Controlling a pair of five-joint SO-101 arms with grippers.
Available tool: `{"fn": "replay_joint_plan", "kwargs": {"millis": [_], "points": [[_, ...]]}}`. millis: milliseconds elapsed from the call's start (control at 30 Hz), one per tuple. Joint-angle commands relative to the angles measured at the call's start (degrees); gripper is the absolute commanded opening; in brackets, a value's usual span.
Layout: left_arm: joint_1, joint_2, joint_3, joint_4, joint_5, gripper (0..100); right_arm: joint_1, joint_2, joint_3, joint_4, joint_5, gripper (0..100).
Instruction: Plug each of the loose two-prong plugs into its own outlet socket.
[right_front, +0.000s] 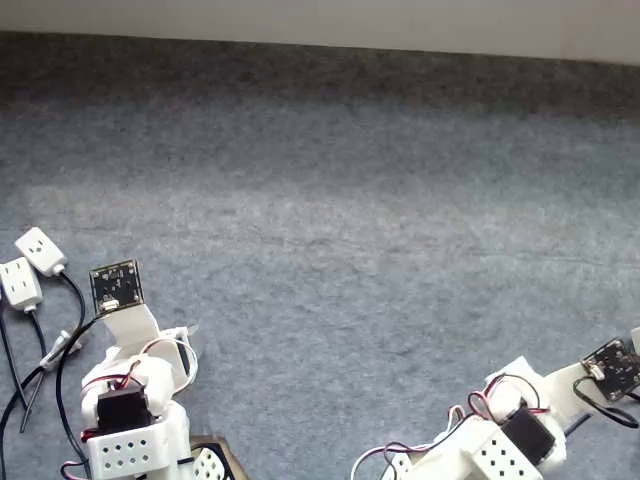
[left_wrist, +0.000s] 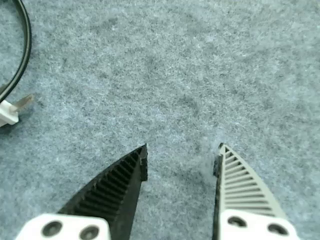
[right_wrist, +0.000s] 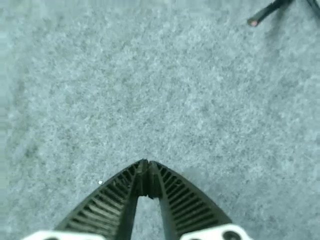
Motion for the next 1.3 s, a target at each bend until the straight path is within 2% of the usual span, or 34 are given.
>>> {"fn": "replay_joint_plan", "kwargs": {"millis": [0, 67, 233, 333, 433, 533, 667, 733, 833, 900, 1033, 1133, 1267], "points": [[-0.13, -0.31, 0.75, 0.18, 0.26, 23, 3.47, -0.31, 3.82, -10.15, -0.53, 0.9], [-0.13, -0.31, 0.75, 0.18, 0.26, 23, 5.32, -0.31, 1.10, -14.02, -0.53, 0.9], [-0.13, -0.31, 0.75, 0.18, 0.26, 23, 5.85, -0.31, -10.95, -14.37, -0.62, 0.9], [-0.13, -0.31, 0.75, 0.18, 0.26, 23, 11.03, -0.31, -17.54, -14.64, -0.79, 0.9], [-0.13, -0.31, 0.75, 0.18, 0.26, 23, 13.05, -0.31, -22.46, -14.81, -5.89, 0.9], [-0.13, -0.31, 0.75, 0.18, 0.26, 23, 13.49, -0.31, -24.66, -17.71, -6.59, 0.9], [-0.13, -0.31, 0.75, 0.18, 0.26, 23, 14.11, 0.13, -22.90, -27.56, -5.89, 0.9], [-0.13, -0.31, 0.75, 0.18, 0.26, 23, 15.78, -0.22, -19.74, -34.51, -2.73, 0.9], [-0.13, -0.31, 0.75, 0.18, 0.26, 23, 15.87, 0.22, -13.85, -47.78, -2.46, 0.9], [-0.13, -0.31, 0.75, 0.18, 0.26, 23, 14.64, 0.22, -10.95, -51.91, 0.79, 1.2], [-0.13, -0.31, 0.75, 0.18, 0.26, 23, 9.36, 3.03, -11.56, -47.96, 11.34, 1.3], [-0.13, -0.31, 0.75, 0.18, 0.26, 23, 8.57, 10.59, -17.36, -43.03, 11.60, 1.3], [-0.13, -0.31, 0.75, 0.18, 0.26, 23, 8.40, 27.12, -33.80, -31.16, 11.52, 2.2]]}}
